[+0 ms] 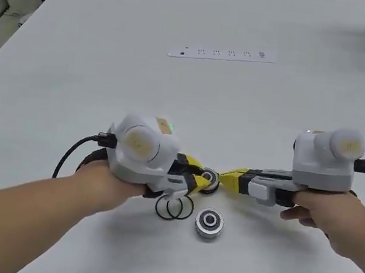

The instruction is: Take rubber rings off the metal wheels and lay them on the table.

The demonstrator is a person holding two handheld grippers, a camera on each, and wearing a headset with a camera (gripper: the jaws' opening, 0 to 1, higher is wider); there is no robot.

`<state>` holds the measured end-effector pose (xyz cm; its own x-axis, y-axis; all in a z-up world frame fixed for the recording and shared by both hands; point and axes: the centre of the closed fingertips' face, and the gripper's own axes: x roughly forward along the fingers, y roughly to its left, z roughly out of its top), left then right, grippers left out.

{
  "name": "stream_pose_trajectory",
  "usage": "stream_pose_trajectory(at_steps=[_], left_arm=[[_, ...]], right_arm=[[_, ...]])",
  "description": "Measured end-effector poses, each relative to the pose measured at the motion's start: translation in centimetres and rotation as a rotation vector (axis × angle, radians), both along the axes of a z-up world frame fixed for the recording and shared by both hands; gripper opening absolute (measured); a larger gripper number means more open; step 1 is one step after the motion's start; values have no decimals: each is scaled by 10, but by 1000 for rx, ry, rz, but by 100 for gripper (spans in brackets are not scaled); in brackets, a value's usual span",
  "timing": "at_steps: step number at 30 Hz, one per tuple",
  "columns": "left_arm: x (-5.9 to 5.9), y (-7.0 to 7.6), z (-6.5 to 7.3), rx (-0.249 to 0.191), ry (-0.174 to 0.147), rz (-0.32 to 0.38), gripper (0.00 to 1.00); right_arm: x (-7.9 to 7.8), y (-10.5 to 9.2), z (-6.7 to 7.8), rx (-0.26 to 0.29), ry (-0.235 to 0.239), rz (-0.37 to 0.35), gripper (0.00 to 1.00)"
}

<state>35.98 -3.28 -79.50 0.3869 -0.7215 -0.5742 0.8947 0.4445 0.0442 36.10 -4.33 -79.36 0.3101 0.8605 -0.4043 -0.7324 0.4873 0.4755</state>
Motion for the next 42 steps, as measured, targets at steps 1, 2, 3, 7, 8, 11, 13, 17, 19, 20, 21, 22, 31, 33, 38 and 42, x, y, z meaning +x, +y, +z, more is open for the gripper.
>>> stream_pose_trajectory(at_steps=[1, 2, 3, 7, 8, 11, 13, 17, 19, 20, 21, 22, 31, 33, 38, 42], left_arm=[[0, 0, 0, 2, -2, 2, 12], [0, 0, 0, 3, -2, 5, 12], [0, 0, 0, 6, -4, 6, 12], [-1, -1, 0, 9, -5, 14, 12], [-1, -1, 0, 10, -6, 17, 12], [-1, -2, 0, 14, -7, 16, 12], [-1, -2, 0, 16, -10, 14, 12], [-2, -2, 0, 16, -12, 12, 12], [-2, -2, 0, 16, -13, 8, 12], [-3, -2, 0, 16, -13, 6, 12], [-2, -2, 0, 16, -13, 5, 12], [-3, -2, 0, 15, -13, 2, 12], [-2, -3, 0, 12, -13, 3, 12], [-2, -2, 0, 11, -11, 7, 12], [-2, -2, 0, 6, -7, 9, 12], [-2, -2, 0, 9, -8, 8, 13]], right_arm=[[0, 0, 0, -1, 1, 0, 0], [-1, 1, 1, -1, 1, 1, 0], [-2, 1, 1, -3, 1, 2, 0], [-6, 5, 4, -20, -13, 25, 0], [-7, 6, 4, -20, -14, 29, 0], [-9, 7, 5, -20, -13, 39, 0], [-9, 7, 6, -14, -11, 38, 0], [-10, 7, 7, 0, -6, 37, 0], [-11, 6, 8, 7, -3, 37, 0], [-11, 6, 8, 9, -2, 38, 0], [-12, 6, 8, 11, -2, 39, 0], [-12, 7, 9, 14, -1, 40, 0], [-13, 14, 18, 67, -1, 76, 0], [-13, 11, 18, 83, 17, 63, 0], [-16, 13, 21, 128, 53, 49, 0], [-13, 11, 18, 116, 63, 16, 0]])
